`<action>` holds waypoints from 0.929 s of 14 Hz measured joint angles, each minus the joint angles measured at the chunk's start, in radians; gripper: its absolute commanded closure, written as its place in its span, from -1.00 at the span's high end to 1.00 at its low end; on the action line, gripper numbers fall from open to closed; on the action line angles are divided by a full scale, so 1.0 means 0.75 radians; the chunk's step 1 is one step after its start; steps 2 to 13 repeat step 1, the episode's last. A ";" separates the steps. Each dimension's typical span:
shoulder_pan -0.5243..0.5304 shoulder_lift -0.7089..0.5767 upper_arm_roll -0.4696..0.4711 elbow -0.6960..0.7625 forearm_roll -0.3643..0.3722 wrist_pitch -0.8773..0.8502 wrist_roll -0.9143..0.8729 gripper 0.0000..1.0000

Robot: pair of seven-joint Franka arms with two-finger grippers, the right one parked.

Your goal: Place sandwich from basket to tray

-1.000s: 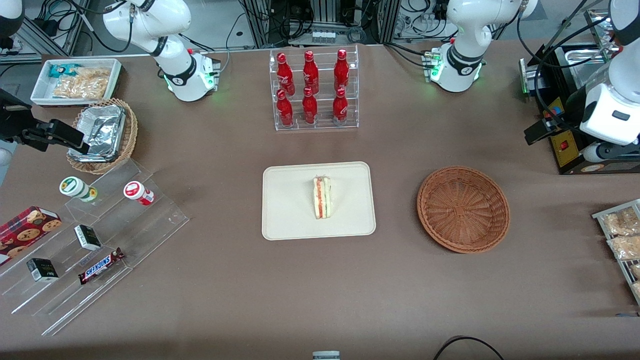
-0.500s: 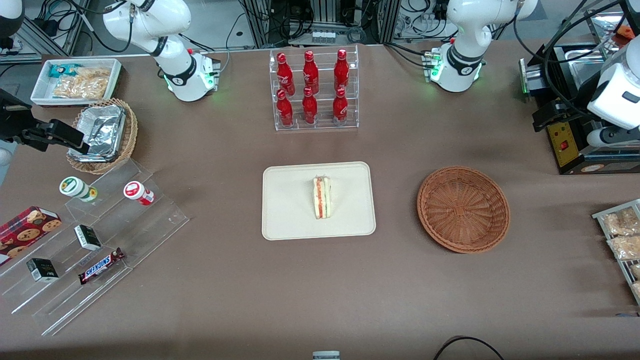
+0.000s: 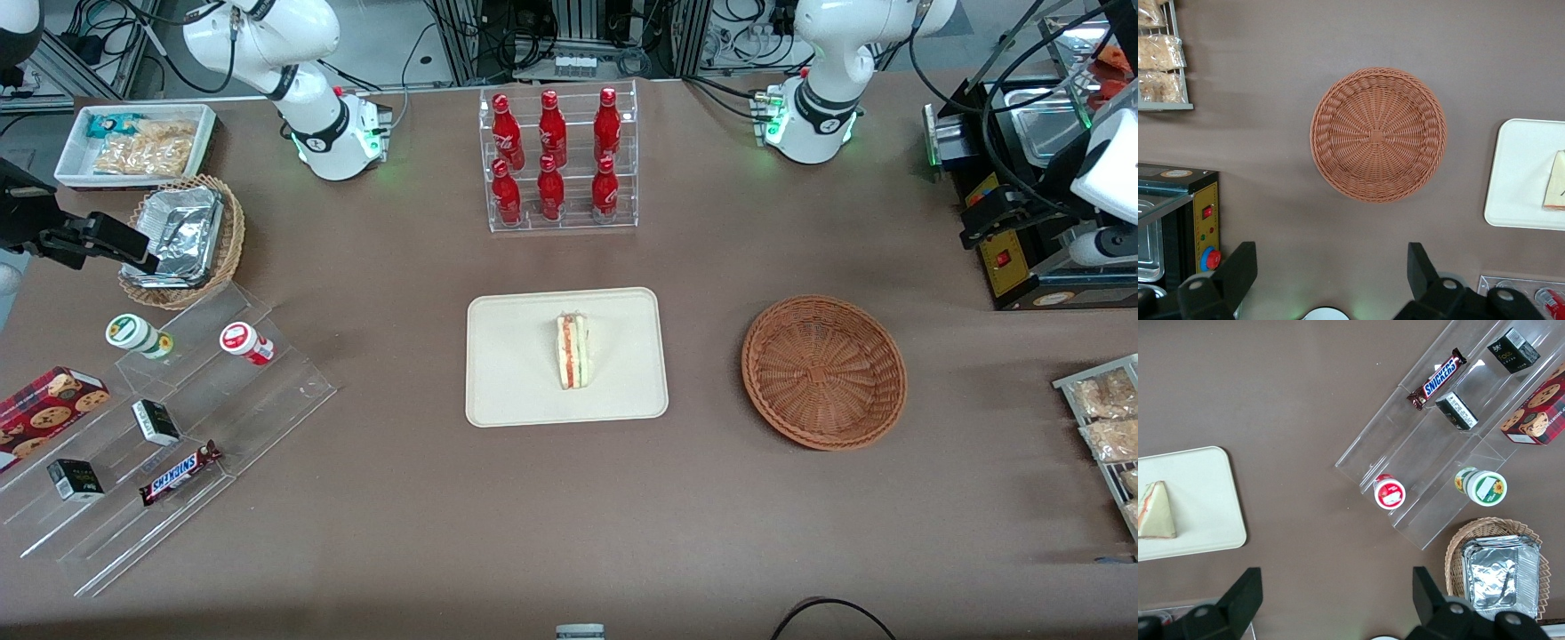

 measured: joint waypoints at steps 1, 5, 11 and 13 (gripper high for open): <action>0.000 0.000 0.000 0.000 -0.002 0.000 0.000 0.99; 0.000 0.000 0.000 0.000 -0.002 0.000 0.000 0.99; 0.000 0.000 0.000 0.000 -0.002 0.000 0.000 0.99; 0.000 0.000 0.000 0.000 -0.002 0.000 0.000 0.99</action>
